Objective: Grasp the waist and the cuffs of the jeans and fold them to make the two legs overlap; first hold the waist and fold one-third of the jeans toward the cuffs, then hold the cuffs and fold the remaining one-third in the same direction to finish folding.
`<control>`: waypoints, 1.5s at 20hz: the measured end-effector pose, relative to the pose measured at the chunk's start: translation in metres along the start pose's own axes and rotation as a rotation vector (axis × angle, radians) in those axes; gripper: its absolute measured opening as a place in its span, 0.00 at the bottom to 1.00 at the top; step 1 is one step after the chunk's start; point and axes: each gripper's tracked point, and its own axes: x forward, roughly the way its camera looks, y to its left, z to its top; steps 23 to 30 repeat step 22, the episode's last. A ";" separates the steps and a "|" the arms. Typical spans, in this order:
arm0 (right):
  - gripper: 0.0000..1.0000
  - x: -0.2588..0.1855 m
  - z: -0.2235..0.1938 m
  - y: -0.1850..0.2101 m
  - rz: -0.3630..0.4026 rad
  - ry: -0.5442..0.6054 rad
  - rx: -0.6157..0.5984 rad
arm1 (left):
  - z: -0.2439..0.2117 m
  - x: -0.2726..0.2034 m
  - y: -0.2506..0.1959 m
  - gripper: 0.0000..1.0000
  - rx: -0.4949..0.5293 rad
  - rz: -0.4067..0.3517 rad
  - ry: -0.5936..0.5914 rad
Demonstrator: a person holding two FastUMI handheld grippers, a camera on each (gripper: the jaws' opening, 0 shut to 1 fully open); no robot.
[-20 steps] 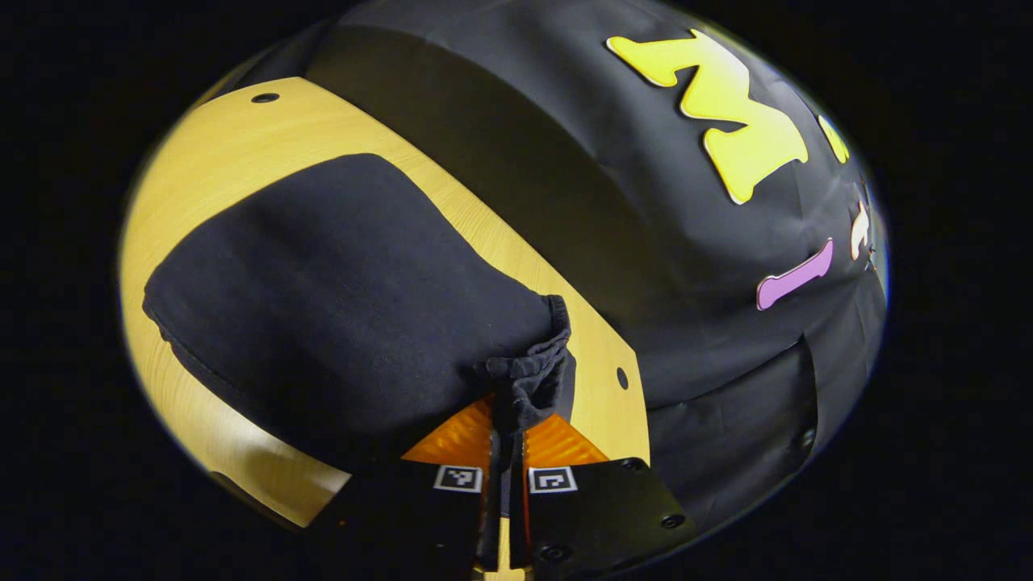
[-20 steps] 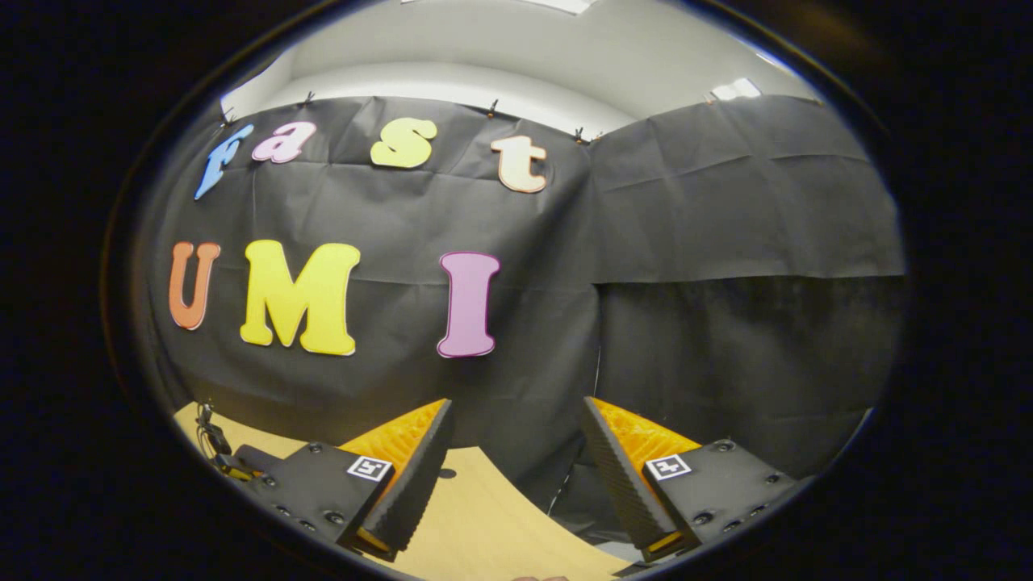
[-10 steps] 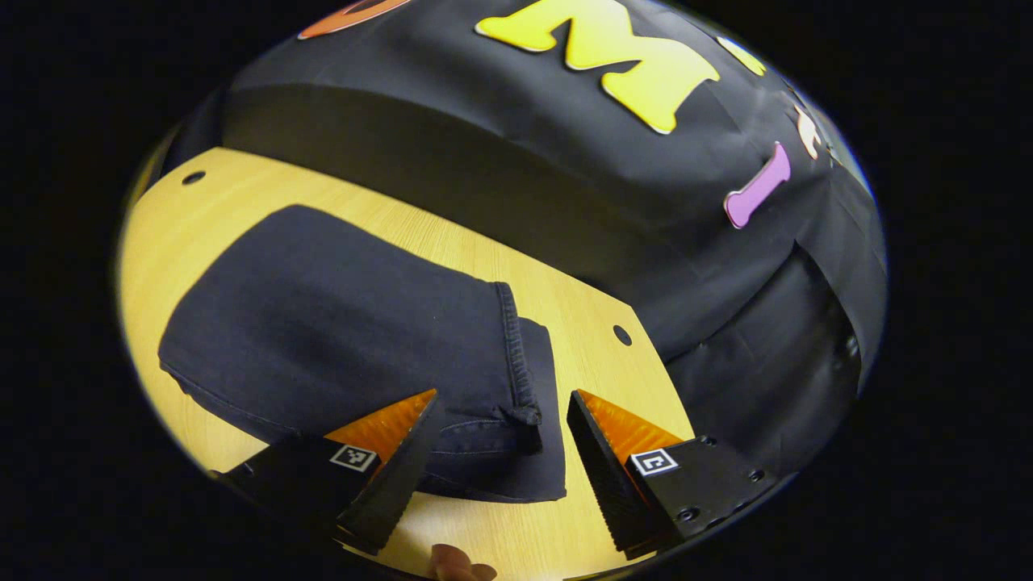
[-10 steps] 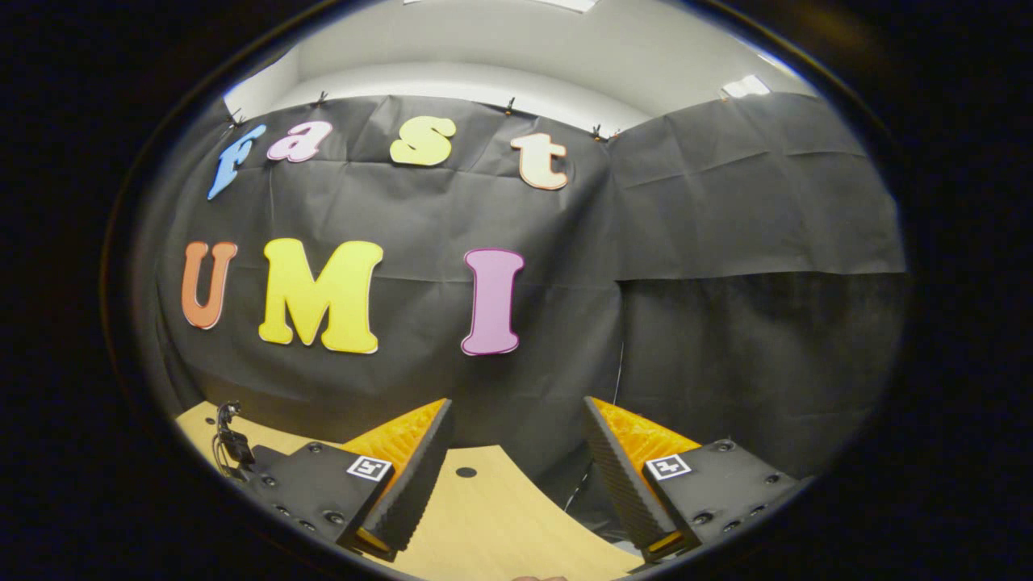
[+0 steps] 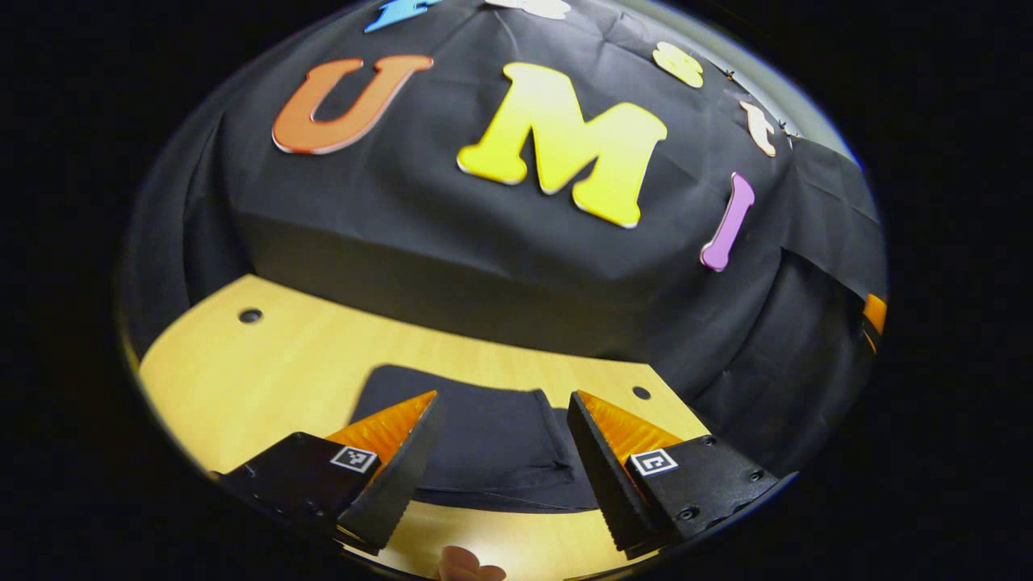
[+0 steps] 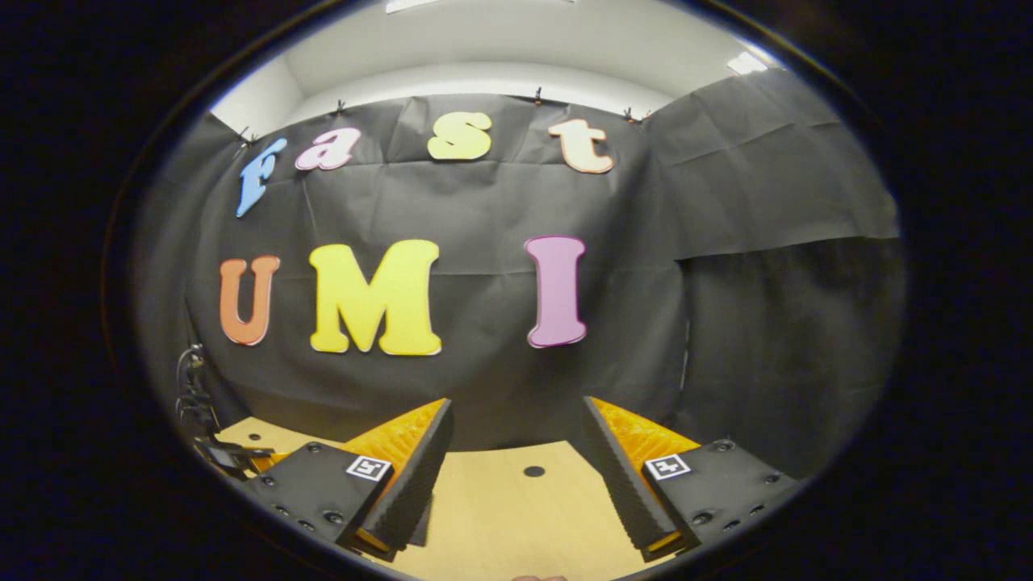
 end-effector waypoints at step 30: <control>0.96 -0.038 -0.071 0.189 0.357 -0.056 -0.029 | 0.074 -0.167 0.008 1.00 0.194 0.200 -0.408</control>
